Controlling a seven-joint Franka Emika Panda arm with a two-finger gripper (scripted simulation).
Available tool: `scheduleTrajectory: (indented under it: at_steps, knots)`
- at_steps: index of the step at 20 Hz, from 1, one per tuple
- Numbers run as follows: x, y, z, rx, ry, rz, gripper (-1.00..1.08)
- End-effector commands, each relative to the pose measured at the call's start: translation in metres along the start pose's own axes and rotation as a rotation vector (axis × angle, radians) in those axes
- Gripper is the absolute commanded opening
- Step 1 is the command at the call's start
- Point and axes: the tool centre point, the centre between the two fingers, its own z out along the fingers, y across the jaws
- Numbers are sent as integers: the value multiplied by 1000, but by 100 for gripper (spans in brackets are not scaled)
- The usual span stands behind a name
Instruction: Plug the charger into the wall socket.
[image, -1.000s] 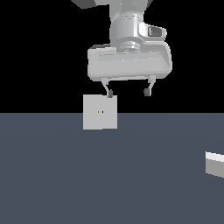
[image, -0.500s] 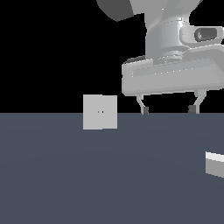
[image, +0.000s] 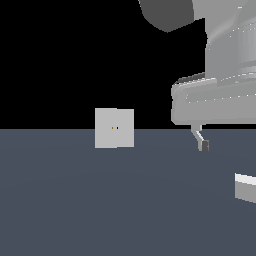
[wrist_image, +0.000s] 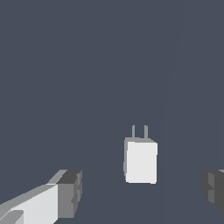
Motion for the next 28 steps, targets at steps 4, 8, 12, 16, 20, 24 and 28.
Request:
scheduleTrajectory:
  at_steps: [4,8,12,16,20,24,28]
  knots:
    - [-3,10,6,3,3,42,100]
    - [-3,10,7,2,2,39,100]
    - [-4,10,17,3,2,39,100]
    - [-5,10,35,3,2,42,100]
    - [-5,10,50,4,3,43,100]
    - [-5,10,57,4,3,43,100]
    - [-5,10,57,4,3,43,-100]
